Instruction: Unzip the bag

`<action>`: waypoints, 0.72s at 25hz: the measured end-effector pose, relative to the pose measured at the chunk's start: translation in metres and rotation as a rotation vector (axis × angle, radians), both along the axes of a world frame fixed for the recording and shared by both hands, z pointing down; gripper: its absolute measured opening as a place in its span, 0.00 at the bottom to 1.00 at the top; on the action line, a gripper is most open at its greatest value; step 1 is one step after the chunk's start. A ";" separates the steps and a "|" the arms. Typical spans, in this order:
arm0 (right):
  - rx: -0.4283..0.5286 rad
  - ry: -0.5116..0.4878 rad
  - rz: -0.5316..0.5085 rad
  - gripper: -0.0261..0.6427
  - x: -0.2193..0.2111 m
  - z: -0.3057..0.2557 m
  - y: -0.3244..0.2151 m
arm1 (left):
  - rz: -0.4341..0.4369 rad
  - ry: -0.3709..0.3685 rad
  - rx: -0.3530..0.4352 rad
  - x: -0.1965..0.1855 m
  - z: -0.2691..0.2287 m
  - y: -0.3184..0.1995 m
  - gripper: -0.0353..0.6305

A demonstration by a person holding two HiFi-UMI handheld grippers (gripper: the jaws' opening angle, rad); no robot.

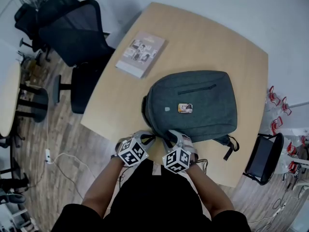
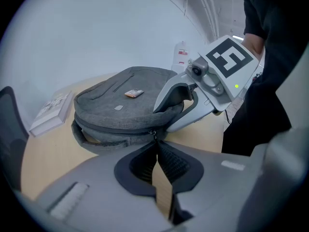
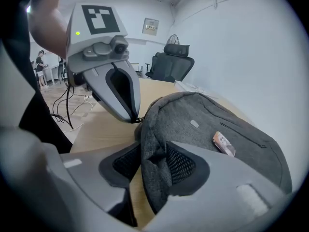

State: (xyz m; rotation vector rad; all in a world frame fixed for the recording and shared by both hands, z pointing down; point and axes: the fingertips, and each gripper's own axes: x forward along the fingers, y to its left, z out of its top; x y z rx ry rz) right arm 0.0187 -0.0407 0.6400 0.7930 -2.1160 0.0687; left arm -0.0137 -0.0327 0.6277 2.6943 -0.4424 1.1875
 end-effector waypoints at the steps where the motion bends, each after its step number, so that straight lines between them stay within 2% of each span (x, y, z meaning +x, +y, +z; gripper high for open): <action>1: 0.002 -0.019 -0.020 0.28 -0.001 -0.002 0.002 | -0.002 0.002 0.001 -0.001 0.001 -0.001 0.09; 4: 0.028 -0.063 -0.183 0.38 -0.003 -0.012 0.022 | 0.011 -0.003 0.009 -0.001 0.002 -0.001 0.09; 6: 0.095 0.005 -0.347 0.47 0.008 -0.016 0.038 | 0.018 -0.001 0.010 -0.001 0.002 -0.002 0.09; 8: 0.156 0.105 -0.444 0.53 0.032 -0.016 0.044 | 0.020 0.005 0.008 -0.002 0.003 -0.002 0.09; 14: 0.172 0.357 -0.479 0.53 0.128 -0.006 0.028 | 0.026 0.007 0.019 -0.002 0.002 -0.002 0.09; 16: 0.186 0.443 -0.513 0.46 0.148 0.001 0.026 | 0.027 0.010 0.019 -0.002 0.002 -0.002 0.09; 18: 0.219 0.479 -0.523 0.37 0.154 0.005 0.023 | 0.026 0.012 0.021 -0.002 0.002 -0.002 0.09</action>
